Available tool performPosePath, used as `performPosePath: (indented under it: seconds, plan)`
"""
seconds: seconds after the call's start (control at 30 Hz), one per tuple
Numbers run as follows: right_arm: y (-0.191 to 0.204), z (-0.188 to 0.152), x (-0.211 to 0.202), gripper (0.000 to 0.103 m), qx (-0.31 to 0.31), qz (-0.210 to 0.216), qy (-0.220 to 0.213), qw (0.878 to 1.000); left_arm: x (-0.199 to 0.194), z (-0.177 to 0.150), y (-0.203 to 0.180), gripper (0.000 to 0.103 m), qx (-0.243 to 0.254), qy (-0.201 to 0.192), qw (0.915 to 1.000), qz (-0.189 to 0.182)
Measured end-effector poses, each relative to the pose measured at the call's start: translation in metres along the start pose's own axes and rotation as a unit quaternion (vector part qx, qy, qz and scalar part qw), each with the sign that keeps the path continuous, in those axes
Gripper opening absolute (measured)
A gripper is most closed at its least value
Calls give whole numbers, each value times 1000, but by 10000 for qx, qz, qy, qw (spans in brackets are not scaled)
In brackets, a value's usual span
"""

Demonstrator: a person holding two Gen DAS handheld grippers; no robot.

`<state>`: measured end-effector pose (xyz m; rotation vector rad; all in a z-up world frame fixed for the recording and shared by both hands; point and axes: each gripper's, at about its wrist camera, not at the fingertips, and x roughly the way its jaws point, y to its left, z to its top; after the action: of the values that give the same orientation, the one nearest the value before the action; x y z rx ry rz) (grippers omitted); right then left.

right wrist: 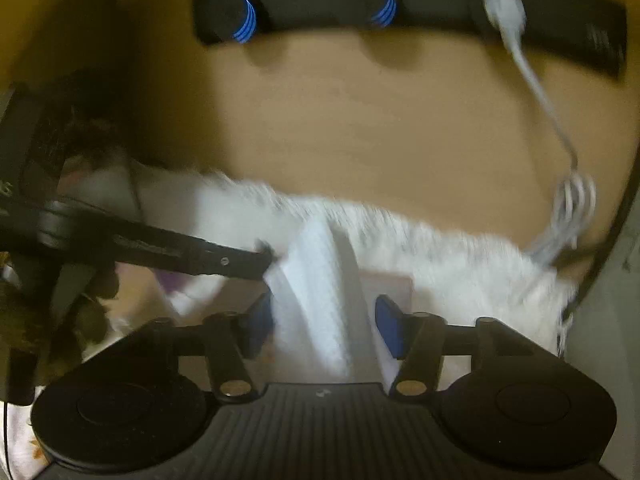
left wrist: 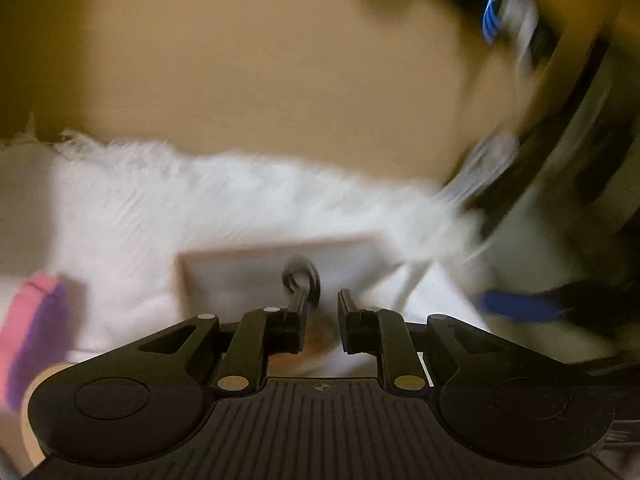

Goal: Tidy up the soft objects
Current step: 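Carry cable and tissue over the pink box and release both into it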

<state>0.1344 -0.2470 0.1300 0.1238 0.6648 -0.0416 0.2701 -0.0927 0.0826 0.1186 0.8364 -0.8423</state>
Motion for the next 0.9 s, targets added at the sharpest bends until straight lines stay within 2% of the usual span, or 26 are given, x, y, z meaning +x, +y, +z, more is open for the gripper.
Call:
performPosePath:
  seconds: [0.07,0.17,0.33,0.43,0.53,0.63,0.77,0.83,0.9]
  plan:
    - [-3,-15,6,56,-2,131,183,9997,10,-13,6,18,-85,143,9998,115]
    - [-3,-38,7,56,-210,62,315,9993,2,-24,19,18,-681,18,9977,53]
    - [4,-55,7,56,-257,287,453,9982,-65,-42,26,18,-813,-411,9958,35]
    - [23,-56,-2,57,-359,532,315,9974,-116,-58,42,18,-968,-641,9926,366]
    - [49,-58,-12,64,-641,706,103,9954,-168,-86,68,18,-1341,-857,9825,970]
    - [72,-63,-14,68,-879,899,20,9921,-210,-124,99,18,-1967,-929,9649,1469]
    - [107,-70,-3,68,-1036,1414,327,9840,-235,-180,126,18,-2682,-654,9427,1874]
    - [127,-76,3,68,-1171,1546,465,9799,-237,-205,128,18,-2898,-519,9381,1823]
    - [145,-81,8,68,-1337,1641,552,9758,-234,-221,125,18,-2863,-405,9426,1673]
